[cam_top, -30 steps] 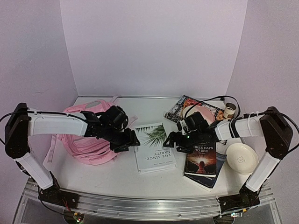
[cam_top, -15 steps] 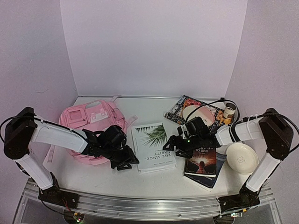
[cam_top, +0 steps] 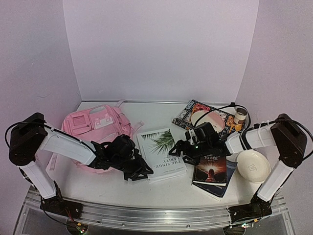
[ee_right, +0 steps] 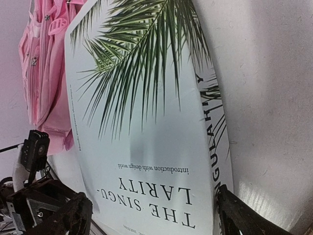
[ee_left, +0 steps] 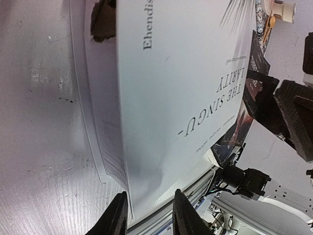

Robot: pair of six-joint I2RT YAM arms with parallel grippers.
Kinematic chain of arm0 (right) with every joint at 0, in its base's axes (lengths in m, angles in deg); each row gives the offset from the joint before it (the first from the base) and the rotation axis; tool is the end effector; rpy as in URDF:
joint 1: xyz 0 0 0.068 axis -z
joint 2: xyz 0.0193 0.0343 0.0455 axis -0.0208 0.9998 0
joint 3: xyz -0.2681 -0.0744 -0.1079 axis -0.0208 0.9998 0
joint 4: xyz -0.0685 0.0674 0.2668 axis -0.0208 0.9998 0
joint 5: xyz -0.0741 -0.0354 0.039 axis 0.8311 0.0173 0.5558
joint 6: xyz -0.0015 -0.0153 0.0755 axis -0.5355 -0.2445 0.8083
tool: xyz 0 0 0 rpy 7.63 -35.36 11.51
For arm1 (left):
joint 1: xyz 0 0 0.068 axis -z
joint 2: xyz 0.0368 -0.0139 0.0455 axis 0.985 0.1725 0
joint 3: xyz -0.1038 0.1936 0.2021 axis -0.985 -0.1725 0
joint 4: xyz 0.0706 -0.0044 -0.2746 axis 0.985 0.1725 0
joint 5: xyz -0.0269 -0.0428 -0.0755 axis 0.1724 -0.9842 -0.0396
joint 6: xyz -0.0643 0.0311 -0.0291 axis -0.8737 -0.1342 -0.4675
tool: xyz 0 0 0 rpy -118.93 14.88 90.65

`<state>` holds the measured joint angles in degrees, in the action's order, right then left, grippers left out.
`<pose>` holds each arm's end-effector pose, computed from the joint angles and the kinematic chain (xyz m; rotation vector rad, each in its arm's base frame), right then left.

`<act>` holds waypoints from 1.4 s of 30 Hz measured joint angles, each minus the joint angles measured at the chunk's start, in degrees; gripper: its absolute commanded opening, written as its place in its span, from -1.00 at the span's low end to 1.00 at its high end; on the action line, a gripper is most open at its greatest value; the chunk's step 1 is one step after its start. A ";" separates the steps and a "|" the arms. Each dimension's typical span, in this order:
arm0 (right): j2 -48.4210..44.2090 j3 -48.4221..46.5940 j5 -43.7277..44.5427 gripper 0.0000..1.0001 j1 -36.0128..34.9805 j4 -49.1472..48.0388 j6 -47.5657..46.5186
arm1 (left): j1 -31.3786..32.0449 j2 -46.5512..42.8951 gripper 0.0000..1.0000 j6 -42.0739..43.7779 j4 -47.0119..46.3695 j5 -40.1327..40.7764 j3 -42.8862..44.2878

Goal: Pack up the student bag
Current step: Pick up the book at the center of the board, then pass from the left arm to the right

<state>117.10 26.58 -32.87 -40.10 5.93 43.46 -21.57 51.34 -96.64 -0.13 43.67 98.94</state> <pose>0.2720 0.2679 0.1683 -0.0280 2.2806 1.3000 0.1696 -0.3165 0.1341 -0.2713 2.8411 -1.2791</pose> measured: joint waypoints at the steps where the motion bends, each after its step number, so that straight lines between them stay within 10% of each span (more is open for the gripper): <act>1: 0.00 0.00 -0.06 0.78 -0.05 -0.24 0.15 | 0.05 0.37 -0.29 -0.19 -0.06 -0.02 0.00; 17: 0.09 0.55 0.50 0.78 -0.27 -1.98 0.73 | 0.23 0.10 -0.99 -2.41 0.17 0.43 -0.11; 42: -25.45 22.45 11.47 0.97 -0.64 -13.44 20.40 | -1.10 -6.98 -1.00 -8.81 0.94 5.43 4.97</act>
<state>91.65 49.04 -21.40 -40.74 -7.51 63.86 -22.67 44.37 -105.45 0.81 49.10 103.92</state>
